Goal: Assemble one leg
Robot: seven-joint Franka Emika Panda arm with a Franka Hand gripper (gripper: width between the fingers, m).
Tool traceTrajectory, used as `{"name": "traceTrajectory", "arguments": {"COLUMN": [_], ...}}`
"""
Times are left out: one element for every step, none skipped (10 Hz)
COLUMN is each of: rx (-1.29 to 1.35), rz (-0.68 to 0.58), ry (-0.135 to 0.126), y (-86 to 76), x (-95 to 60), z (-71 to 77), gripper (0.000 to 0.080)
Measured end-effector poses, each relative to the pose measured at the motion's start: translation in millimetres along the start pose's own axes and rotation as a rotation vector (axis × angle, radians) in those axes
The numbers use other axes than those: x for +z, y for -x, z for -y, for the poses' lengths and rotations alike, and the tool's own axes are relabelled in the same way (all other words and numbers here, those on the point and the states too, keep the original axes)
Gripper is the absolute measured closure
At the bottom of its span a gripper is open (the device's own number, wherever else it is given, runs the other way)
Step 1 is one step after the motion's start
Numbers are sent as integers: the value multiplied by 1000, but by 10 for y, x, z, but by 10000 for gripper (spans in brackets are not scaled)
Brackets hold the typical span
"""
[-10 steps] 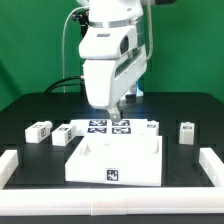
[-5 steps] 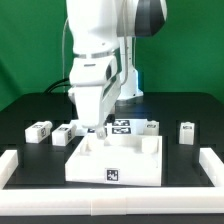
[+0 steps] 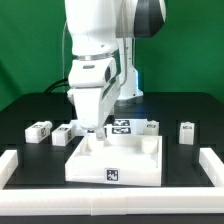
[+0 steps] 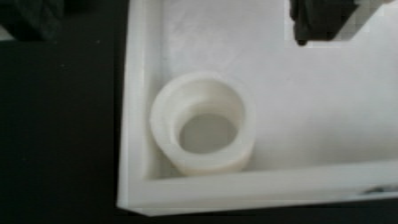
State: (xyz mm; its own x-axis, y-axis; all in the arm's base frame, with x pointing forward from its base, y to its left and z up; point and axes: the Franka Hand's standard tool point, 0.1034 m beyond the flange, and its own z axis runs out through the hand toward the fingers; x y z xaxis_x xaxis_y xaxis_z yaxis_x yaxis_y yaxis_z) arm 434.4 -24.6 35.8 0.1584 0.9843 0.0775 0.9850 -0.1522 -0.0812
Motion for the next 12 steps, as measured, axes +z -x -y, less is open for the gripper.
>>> {"name": "traceTrajectory", "arguments": {"rx": [-6, -23, -33, -35, -16, -5, 4, 30, 32, 33, 33, 33], "rz": [-3, -3, 1, -1, -2, -2, -2, -2, -2, -2, -2, -2], "ry": [-16, -27, -30, -36, -44, -43, -42, -44, -44, -44, -44, -43], "y": [-68, -124, -179, -209, -211, -212, -212, -213, -206, -203, -202, -202], "x": [78, 143, 169, 201, 245, 246, 237, 240, 240, 241, 241, 240], "z": [60, 86, 88, 88, 95, 90, 84, 85, 84, 84, 84, 83], "gripper": [150, 150, 150, 150, 150, 150, 150, 277, 419, 419, 606, 606]}}
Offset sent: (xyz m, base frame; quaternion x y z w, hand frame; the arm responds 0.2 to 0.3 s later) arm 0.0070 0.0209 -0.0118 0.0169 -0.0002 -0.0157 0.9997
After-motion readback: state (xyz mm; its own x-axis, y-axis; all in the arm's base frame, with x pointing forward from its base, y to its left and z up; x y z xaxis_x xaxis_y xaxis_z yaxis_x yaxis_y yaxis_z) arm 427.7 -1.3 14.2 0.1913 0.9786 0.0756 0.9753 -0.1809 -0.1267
